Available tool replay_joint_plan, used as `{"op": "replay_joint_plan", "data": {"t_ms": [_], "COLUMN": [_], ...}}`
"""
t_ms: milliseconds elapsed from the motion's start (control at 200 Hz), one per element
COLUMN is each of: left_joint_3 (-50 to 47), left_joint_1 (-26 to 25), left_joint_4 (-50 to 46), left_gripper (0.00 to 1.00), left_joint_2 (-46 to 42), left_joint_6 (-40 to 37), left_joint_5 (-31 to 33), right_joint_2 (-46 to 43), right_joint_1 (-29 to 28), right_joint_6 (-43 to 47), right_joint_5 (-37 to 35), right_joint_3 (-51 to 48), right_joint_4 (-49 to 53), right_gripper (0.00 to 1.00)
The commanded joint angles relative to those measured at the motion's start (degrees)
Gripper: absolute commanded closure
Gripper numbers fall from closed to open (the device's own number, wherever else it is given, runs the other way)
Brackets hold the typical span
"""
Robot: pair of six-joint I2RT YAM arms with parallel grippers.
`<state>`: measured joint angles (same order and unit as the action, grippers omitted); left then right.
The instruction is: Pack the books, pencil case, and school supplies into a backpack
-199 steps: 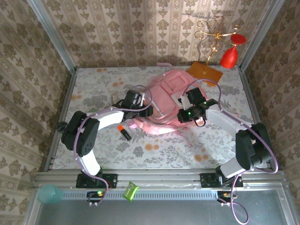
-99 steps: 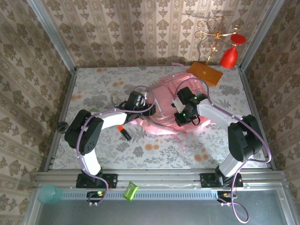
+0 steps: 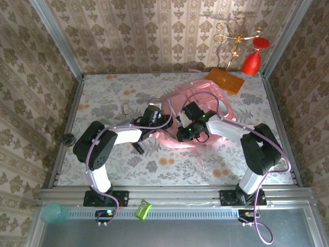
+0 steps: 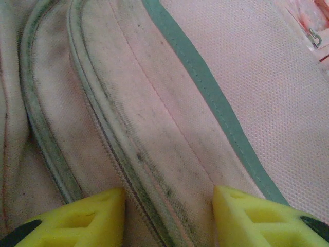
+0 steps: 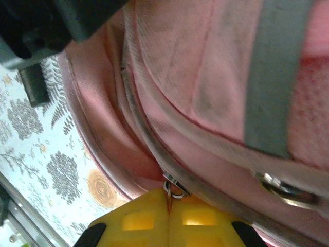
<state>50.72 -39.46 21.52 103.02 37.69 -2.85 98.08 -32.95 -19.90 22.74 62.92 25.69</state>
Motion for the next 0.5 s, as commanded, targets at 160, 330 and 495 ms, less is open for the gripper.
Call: {"op": "replay_joint_plan", "data": {"t_ms": [160,330,495], "left_joint_3": [-4.5,-2.0,4.5], "left_joint_1": [-0.7,2.3,7.1], "left_joint_4": [-5.1,-11.8,-18.8], "left_gripper": [0.46,0.40,0.36], "left_joint_2": [-4.4,-11.3,-11.4], "left_joint_6": [1.7,-5.4,-12.5], "left_joint_5": [-3.9,-4.7,-6.3], "right_joint_2": [-4.5,-9.3,-12.8], "right_joint_1": [3.0,5.8,8.8], "right_joint_6": [-4.4,6.1,10.6], "right_joint_5": [4.7,5.4,6.4], "right_joint_3": [-2.8,-5.5,-8.1], "right_joint_4": [-15.3,-7.5,-5.1], "right_gripper": [1.00,1.00,1.00]}}
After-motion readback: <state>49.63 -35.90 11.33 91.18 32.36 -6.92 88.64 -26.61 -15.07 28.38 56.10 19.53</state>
